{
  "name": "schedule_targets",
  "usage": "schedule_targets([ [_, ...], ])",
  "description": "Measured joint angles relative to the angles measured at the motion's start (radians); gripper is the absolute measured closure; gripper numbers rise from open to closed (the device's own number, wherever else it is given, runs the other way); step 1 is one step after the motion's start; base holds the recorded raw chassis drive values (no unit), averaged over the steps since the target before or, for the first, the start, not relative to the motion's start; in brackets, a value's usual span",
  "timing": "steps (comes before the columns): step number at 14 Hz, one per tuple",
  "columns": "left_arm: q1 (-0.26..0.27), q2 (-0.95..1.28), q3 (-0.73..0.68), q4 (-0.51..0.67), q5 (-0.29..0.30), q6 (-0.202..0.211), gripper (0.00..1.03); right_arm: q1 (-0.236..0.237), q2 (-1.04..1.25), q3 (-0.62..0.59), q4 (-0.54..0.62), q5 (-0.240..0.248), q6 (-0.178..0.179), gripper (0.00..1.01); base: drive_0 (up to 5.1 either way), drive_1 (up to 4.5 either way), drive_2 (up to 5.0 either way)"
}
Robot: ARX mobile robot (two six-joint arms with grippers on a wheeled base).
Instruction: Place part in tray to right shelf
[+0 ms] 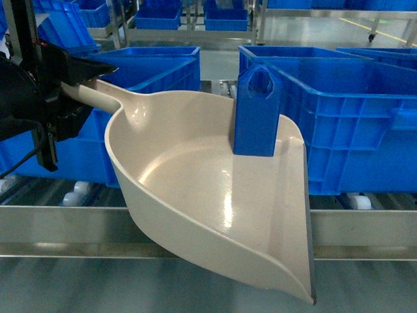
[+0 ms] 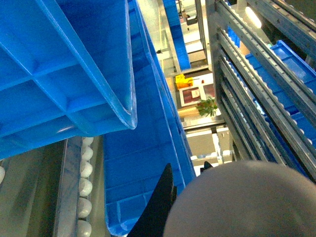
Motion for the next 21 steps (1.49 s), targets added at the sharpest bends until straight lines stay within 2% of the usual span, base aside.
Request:
schedule_targets([
  [21,0.0,0.0,0.0,0.0,0.0,0.0,0.91,0.0,0.0,0.0,0.0,0.0,0.0,0.03,0.0,0.0,0.0],
])
